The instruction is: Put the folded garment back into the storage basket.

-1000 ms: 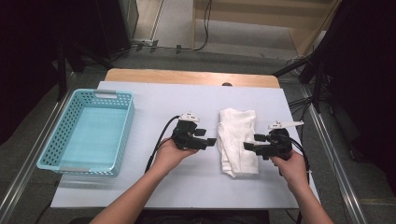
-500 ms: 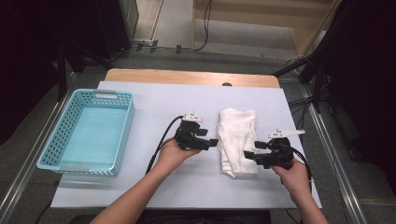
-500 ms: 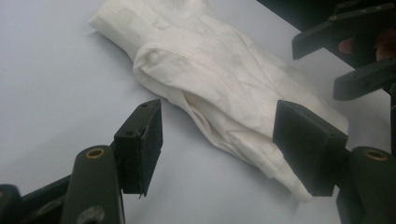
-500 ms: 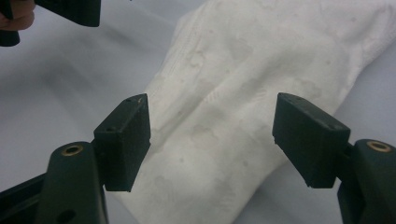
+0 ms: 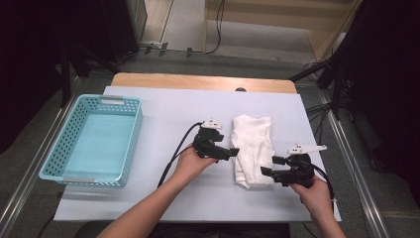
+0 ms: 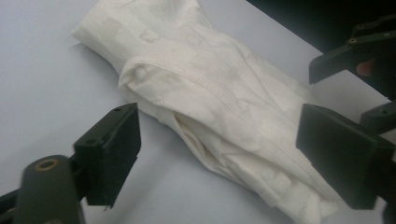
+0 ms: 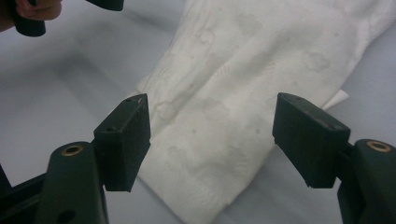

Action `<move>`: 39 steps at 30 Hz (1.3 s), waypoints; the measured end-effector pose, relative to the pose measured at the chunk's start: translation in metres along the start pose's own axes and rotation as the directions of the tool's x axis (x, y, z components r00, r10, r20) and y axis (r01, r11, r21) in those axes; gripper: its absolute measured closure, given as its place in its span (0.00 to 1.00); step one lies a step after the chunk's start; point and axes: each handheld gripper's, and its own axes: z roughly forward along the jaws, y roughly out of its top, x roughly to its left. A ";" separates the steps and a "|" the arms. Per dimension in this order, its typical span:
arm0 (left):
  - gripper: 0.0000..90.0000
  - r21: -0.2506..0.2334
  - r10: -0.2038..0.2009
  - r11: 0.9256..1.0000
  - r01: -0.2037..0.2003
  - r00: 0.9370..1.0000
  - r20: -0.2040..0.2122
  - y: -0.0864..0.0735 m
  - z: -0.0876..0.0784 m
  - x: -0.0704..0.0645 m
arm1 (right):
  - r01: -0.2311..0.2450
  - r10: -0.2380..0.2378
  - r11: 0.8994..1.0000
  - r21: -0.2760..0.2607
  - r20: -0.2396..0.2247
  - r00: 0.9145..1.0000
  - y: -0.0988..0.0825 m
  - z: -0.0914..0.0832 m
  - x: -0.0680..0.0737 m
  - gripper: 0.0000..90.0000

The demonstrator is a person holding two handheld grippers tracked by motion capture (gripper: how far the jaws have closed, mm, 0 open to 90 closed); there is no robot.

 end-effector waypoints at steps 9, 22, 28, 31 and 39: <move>0.03 0.032 0.002 0.999 -0.002 1.000 -0.008 0.002 0.016 -0.001 | 0.016 -0.016 1.000 0.011 -0.002 1.000 -0.004 0.000 0.005 0.29; 0.03 0.041 -0.001 0.999 0.003 0.999 -0.043 0.009 0.037 0.002 | 0.023 -0.023 1.000 0.018 0.002 1.000 -0.005 0.002 0.006 0.29; 0.04 0.055 0.000 0.998 0.004 0.998 -0.065 0.013 0.050 0.004 | 0.024 -0.024 1.000 0.015 -0.007 1.000 -0.005 0.003 0.008 0.29; 0.04 0.052 -0.009 0.999 0.013 0.997 -0.073 0.014 0.054 0.005 | 0.028 -0.028 0.999 0.015 -0.003 1.000 -0.005 0.003 0.008 0.29; 0.06 0.093 -0.020 0.995 0.032 0.992 -0.126 0.009 0.071 0.009 | 0.046 -0.046 0.999 0.028 0.012 0.999 -0.005 0.005 0.008 0.29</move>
